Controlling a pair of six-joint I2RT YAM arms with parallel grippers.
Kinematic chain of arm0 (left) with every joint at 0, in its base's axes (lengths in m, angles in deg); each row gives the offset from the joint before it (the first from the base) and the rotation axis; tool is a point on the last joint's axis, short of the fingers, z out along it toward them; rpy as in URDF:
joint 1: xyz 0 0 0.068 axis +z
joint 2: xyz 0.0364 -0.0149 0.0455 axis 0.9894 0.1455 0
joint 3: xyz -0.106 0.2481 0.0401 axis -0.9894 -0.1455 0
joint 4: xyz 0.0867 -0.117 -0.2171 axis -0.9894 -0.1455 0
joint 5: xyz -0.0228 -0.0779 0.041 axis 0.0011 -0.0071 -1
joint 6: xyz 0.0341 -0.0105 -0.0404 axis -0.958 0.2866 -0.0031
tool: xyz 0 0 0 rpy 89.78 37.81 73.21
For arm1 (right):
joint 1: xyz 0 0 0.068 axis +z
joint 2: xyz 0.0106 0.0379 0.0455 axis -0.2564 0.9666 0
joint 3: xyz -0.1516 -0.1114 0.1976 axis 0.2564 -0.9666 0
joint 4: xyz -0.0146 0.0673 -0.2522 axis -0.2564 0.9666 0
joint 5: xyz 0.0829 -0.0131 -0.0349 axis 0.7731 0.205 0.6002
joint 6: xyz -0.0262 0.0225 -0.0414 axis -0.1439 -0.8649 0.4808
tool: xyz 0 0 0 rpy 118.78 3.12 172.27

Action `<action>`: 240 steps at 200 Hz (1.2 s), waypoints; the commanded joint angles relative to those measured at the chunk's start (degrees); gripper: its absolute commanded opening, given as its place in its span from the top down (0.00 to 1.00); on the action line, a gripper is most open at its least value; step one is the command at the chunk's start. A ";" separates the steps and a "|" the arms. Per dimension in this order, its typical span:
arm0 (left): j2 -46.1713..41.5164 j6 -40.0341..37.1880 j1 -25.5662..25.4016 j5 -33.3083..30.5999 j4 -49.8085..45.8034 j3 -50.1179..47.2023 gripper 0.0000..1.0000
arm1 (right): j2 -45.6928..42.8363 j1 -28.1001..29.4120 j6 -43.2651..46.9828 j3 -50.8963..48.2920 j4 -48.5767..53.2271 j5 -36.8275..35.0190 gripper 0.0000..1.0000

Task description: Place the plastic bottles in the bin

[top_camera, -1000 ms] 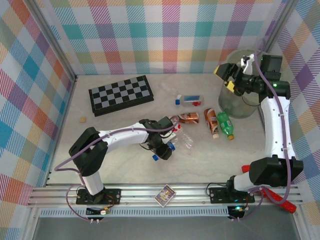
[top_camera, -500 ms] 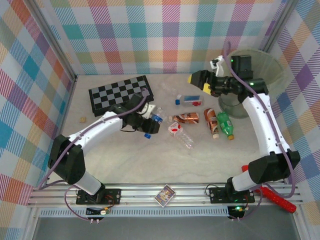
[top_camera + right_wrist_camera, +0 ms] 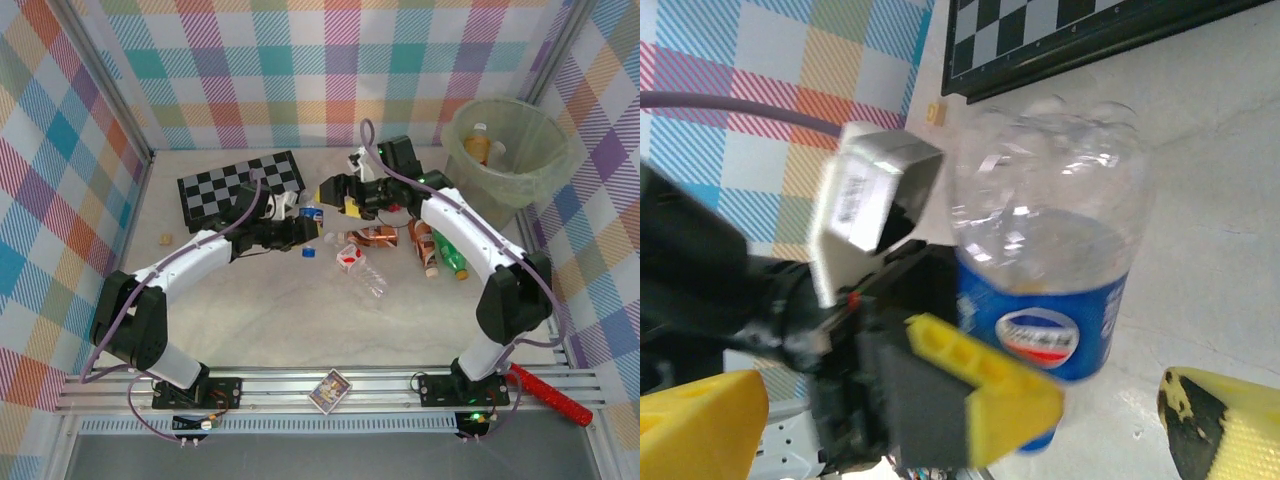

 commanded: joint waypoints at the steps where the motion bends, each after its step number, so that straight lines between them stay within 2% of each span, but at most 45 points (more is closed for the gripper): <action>1: -2.59 5.81 0.36 8.25 10.96 -0.18 0.85 | 1.11 0.03 -2.40 -0.73 -6.72 3.37 0.00; 25: -2.23 9.96 0.30 11.70 16.28 -0.46 0.82 | 2.31 0.09 -2.00 -0.76 -7.27 4.31 0.01; 53: -0.71 10.31 -1.04 15.73 16.21 1.21 0.77 | 2.30 0.06 -1.47 -1.48 -8.20 3.89 0.07; 73: -0.20 8.20 -2.89 16.90 14.86 2.11 0.73 | 2.43 -0.15 -1.47 -1.45 -8.43 4.49 0.15; 96: -0.21 5.91 -3.97 15.21 11.70 2.72 0.72 | 1.62 -0.41 -1.67 -1.93 -8.77 3.38 0.30; 114: -0.54 5.79 -4.05 14.43 11.47 2.72 0.69 | 0.59 -0.70 -1.67 -2.73 -9.49 2.55 0.35; 160: -1.54 4.44 -4.06 11.89 9.76 2.95 0.49 | -1.37 -1.51 -0.85 -3.14 -8.66 0.64 0.45; 179: -2.15 3.79 -4.08 11.79 9.81 2.59 0.16 | -2.07 -2.21 0.66 -2.44 -6.42 -1.04 0.47; 192: -2.64 3.44 -4.05 11.25 9.26 2.54 0.00 | -2.70 -2.85 2.04 -1.47 -4.21 -2.82 0.48; 240: -4.98 0.15 -4.07 8.14 5.51 2.12 0.00 | -5.71 -6.44 13.52 9.01 11.49 -15.51 0.49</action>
